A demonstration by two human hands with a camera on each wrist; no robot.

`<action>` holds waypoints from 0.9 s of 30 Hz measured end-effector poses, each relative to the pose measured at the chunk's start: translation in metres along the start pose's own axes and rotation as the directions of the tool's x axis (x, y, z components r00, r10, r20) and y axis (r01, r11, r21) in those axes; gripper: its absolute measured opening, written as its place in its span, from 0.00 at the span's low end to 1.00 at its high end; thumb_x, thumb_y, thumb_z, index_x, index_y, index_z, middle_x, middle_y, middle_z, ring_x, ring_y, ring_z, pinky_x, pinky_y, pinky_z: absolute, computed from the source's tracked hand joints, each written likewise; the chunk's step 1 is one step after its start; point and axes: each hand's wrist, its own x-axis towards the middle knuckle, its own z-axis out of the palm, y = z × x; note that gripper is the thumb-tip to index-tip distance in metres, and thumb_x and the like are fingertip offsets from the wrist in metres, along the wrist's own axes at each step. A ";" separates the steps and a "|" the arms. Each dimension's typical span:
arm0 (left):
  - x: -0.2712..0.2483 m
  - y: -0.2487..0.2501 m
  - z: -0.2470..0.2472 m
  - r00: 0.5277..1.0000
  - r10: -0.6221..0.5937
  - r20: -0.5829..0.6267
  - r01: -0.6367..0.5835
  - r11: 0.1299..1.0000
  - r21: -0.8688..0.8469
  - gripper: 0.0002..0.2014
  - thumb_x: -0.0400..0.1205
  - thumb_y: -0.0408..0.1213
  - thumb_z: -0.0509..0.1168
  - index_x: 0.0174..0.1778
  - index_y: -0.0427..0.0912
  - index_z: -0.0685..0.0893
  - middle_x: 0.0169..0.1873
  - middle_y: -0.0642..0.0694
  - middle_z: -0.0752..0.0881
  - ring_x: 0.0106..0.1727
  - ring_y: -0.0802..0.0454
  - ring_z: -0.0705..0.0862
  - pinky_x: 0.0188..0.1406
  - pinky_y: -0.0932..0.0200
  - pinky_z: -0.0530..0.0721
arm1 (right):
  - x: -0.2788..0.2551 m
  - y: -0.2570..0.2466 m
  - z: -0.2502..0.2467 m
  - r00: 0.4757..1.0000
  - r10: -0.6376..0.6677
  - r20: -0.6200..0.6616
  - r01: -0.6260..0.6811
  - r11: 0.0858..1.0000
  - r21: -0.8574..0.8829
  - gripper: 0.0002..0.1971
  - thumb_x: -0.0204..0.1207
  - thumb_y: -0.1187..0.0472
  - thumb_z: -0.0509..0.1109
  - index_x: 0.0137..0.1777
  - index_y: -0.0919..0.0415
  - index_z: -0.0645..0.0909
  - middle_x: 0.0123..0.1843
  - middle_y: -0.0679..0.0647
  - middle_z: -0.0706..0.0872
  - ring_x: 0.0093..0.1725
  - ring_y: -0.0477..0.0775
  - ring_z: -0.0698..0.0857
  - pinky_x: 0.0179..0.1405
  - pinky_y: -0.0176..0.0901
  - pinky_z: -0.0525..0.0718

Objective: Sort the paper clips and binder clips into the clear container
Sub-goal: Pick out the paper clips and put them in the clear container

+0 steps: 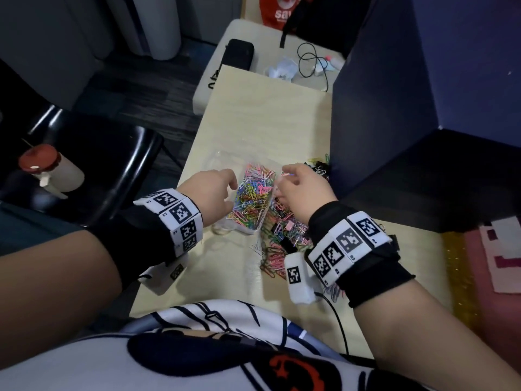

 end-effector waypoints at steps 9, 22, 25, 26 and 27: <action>-0.017 0.058 0.014 0.923 0.367 0.121 -0.385 0.896 0.221 0.14 0.79 0.37 0.61 0.60 0.47 0.79 0.55 0.46 0.80 0.57 0.44 0.82 0.53 0.51 0.82 | -0.032 0.063 -0.053 0.958 0.284 -0.042 -0.262 0.807 -0.529 0.14 0.80 0.59 0.64 0.65 0.54 0.80 0.64 0.57 0.84 0.64 0.60 0.81 0.58 0.41 0.77; -0.022 0.097 0.061 0.869 0.314 0.384 -0.486 0.691 0.536 0.22 0.78 0.29 0.63 0.68 0.49 0.69 0.52 0.43 0.73 0.50 0.40 0.81 0.33 0.48 0.81 | -0.082 0.128 -0.044 0.949 0.311 -0.049 -0.283 0.774 -0.566 0.25 0.74 0.72 0.65 0.71 0.64 0.67 0.69 0.62 0.69 0.62 0.63 0.81 0.61 0.48 0.78; -0.021 0.101 0.063 0.861 0.317 0.399 -0.500 0.678 0.539 0.21 0.79 0.29 0.62 0.67 0.48 0.70 0.51 0.43 0.74 0.49 0.41 0.82 0.35 0.48 0.83 | -0.078 0.127 -0.039 0.961 0.272 0.049 -0.207 0.824 -0.527 0.24 0.73 0.68 0.67 0.70 0.58 0.72 0.68 0.60 0.73 0.63 0.61 0.81 0.64 0.47 0.78; -0.021 0.102 0.064 0.855 0.324 0.405 -0.510 0.669 0.541 0.20 0.79 0.30 0.62 0.67 0.47 0.71 0.51 0.43 0.75 0.49 0.41 0.82 0.37 0.47 0.84 | -0.075 0.127 -0.042 0.970 0.239 0.039 -0.185 0.836 -0.516 0.22 0.74 0.68 0.64 0.69 0.57 0.74 0.67 0.59 0.74 0.62 0.61 0.81 0.63 0.46 0.79; -0.021 0.103 0.065 0.851 0.331 0.408 -0.518 0.658 0.547 0.19 0.80 0.31 0.63 0.66 0.47 0.72 0.51 0.43 0.75 0.48 0.41 0.81 0.39 0.47 0.85 | -0.072 0.126 -0.047 0.980 0.201 0.001 -0.173 0.847 -0.502 0.22 0.75 0.69 0.61 0.69 0.56 0.74 0.67 0.59 0.75 0.61 0.60 0.81 0.62 0.45 0.79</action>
